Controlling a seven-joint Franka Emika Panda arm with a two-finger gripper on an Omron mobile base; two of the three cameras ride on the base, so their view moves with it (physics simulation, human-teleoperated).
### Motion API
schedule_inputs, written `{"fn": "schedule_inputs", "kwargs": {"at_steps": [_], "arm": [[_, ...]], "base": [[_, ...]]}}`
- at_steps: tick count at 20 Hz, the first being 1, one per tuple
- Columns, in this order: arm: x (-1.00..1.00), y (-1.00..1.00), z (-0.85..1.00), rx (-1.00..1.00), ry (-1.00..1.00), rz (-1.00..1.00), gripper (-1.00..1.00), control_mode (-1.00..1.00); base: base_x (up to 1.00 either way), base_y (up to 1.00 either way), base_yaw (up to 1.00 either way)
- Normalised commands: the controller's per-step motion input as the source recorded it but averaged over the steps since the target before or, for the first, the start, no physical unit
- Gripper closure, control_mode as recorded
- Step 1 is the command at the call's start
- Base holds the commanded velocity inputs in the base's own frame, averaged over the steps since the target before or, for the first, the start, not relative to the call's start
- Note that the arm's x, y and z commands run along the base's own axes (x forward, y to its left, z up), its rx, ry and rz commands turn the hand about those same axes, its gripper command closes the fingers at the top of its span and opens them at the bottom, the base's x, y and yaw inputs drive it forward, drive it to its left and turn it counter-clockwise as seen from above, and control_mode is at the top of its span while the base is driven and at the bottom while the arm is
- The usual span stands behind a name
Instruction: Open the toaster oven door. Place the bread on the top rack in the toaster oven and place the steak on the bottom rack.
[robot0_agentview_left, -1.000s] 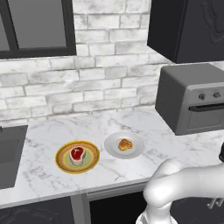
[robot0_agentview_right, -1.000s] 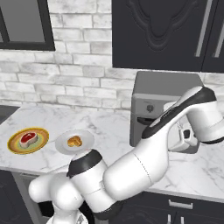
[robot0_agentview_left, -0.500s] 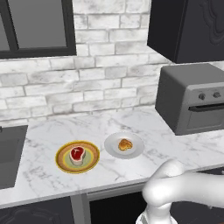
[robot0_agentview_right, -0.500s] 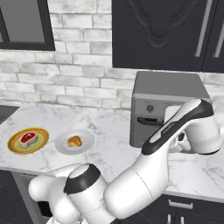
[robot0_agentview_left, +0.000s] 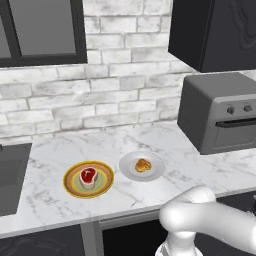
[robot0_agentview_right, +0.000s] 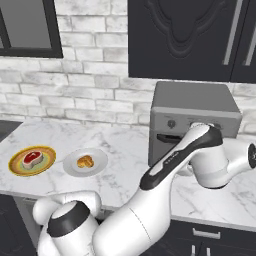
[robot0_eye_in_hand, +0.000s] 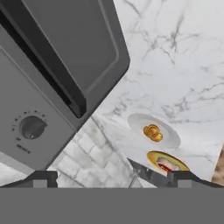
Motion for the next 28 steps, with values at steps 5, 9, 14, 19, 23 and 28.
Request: {"fn": "schedule_inputs", "kwargs": {"at_steps": [5,9,14,19,23,28], "arm": [[0.07,0.02,-0.06,-0.13,-0.14,-0.1,-1.0,-1.0],[0.01,-0.11,0.0,-0.13,-0.05,0.0,-1.0,-1.0],[0.01,-0.15,0.0,-0.07,-0.08,0.0,-1.0,-1.0],[0.0,-0.16,0.01,-0.05,-0.16,0.0,-1.0,-1.0],[0.03,-0.14,-0.01,-0.09,-0.14,0.0,-1.0,-1.0],[0.08,-0.13,-0.02,-0.07,-0.04,0.0,-1.0,-1.0]], "base": [[0.0,0.0,0.0],[0.0,0.0,0.0],[0.0,0.0,0.0],[0.0,0.0,0.0],[0.0,0.0,0.0],[0.0,0.0,0.0]]}}
